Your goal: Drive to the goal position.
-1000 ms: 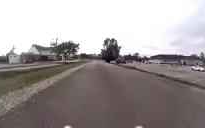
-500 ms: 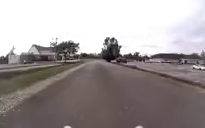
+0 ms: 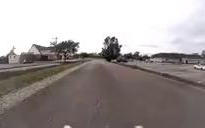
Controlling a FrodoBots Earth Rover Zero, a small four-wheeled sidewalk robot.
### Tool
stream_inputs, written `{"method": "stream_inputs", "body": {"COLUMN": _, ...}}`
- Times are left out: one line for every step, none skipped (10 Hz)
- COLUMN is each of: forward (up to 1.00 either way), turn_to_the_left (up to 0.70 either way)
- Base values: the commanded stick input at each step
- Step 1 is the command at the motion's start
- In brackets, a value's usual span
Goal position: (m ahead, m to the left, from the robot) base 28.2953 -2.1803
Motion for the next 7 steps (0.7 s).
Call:
{"method": "stream_inputs", "body": {"forward": 0.7, "turn_to_the_left": 0.0}}
{"method": "stream_inputs", "body": {"forward": 0.7, "turn_to_the_left": 0.0}}
{"method": "stream_inputs", "body": {"forward": 0.7, "turn_to_the_left": 0.0}}
{"method": "stream_inputs", "body": {"forward": 0.7, "turn_to_the_left": 0.0}}
{"method": "stream_inputs", "body": {"forward": 0.7, "turn_to_the_left": 0.0}}
{"method": "stream_inputs", "body": {"forward": 0.7, "turn_to_the_left": 0.0}}
{"method": "stream_inputs", "body": {"forward": 0.7, "turn_to_the_left": 0.0}}
